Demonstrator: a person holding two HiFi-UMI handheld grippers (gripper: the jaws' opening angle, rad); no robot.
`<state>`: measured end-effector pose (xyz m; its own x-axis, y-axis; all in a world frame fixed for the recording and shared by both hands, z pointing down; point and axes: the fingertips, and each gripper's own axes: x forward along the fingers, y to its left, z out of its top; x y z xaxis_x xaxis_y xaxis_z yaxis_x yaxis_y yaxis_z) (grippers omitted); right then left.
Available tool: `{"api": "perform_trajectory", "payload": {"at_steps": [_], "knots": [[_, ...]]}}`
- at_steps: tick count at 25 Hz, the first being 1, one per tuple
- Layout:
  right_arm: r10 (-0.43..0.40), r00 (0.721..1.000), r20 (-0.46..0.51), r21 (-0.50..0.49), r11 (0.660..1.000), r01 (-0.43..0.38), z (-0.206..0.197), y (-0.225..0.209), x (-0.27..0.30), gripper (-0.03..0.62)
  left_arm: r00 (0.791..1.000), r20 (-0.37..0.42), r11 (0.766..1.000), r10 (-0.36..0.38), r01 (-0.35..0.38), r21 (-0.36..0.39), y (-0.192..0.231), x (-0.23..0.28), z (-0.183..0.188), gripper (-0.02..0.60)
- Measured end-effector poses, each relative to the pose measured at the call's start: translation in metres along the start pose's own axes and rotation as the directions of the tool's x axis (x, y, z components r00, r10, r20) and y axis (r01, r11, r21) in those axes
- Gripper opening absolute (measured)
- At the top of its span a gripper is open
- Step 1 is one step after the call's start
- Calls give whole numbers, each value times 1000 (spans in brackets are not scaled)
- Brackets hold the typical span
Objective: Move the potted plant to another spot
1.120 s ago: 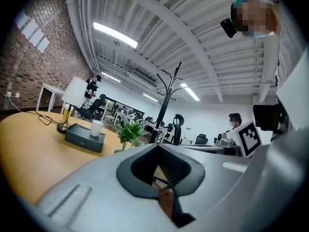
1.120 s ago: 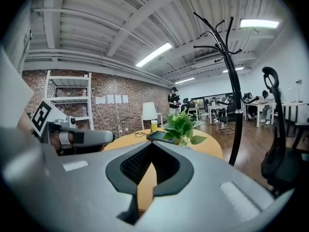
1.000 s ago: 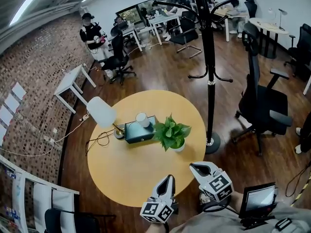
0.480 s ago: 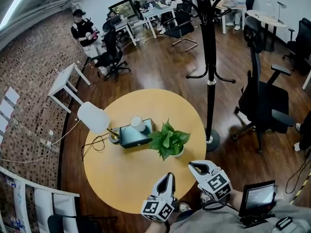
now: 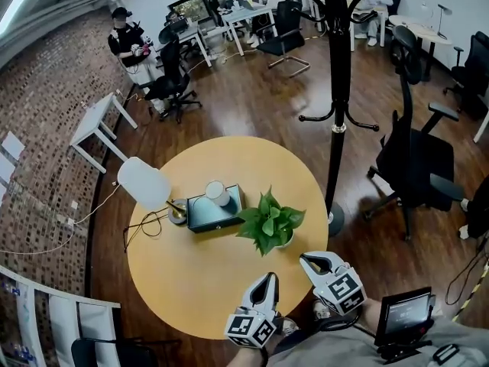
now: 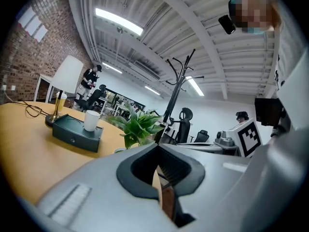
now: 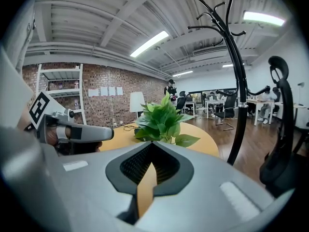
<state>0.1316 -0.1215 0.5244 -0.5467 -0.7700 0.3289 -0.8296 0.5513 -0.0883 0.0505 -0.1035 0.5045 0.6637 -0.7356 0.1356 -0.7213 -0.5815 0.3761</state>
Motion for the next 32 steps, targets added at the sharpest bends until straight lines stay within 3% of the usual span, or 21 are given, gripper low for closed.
{"api": "perform_trajectory", "payload": {"at_steps": [16,22,30,31,32], "knots": [[53,975,-216,49,998,-43,-119,-24,83,8,981,-181,990,73,-94,-109,75,52,-116,0],[65,965,-253,64,997,-50,-146,-31,98,8,975,-201,985,98,-124,-120,91,63,-135,0],[55,969,-239,13,998,-54,-147,-45,121,9,971,-206,983,119,-144,-112,106,74,-140,0],[64,969,-240,5,998,-64,-147,-45,125,28,971,-206,983,122,-147,-112,108,75,-140,0],[76,967,-243,1,997,-78,-148,-44,129,122,971,-206,982,125,-150,-114,109,75,-139,0]]}}
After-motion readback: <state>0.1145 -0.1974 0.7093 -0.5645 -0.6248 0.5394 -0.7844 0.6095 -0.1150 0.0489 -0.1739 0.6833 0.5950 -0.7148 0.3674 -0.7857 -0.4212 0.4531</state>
